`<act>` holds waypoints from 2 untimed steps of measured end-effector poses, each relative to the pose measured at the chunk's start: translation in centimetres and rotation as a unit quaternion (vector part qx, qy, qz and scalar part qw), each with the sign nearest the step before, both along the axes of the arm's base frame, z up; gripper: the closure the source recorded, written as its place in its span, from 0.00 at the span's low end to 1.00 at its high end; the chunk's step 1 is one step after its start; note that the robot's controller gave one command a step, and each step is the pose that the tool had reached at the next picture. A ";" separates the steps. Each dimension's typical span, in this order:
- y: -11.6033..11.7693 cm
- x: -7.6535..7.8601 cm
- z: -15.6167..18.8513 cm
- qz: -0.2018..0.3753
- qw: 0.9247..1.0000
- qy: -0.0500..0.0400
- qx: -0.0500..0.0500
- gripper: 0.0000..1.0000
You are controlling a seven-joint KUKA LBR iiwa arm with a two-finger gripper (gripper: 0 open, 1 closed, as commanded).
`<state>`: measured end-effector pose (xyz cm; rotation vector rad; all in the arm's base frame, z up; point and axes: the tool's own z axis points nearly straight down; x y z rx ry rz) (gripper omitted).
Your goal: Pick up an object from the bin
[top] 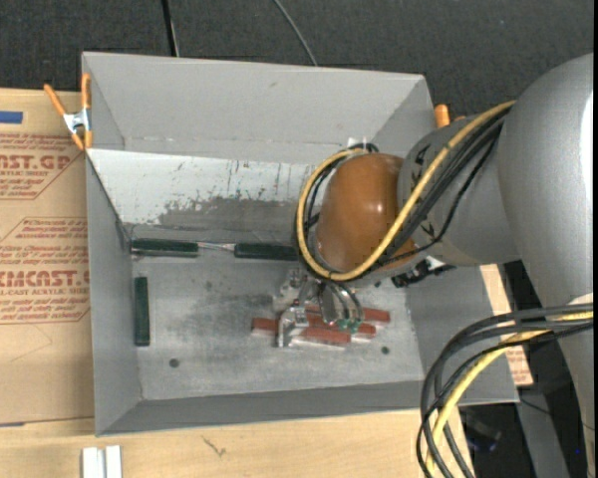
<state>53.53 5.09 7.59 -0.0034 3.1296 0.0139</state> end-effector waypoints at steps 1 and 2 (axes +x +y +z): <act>0.0 0.0 0.0 0.000 1.000 0.000 0.000 1.00; 0.4 4.5 12.9 0.024 1.000 0.004 -0.004 1.00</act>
Offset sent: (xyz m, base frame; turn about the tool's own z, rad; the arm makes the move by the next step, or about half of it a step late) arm 0.0441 0.0028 0.1294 -0.0482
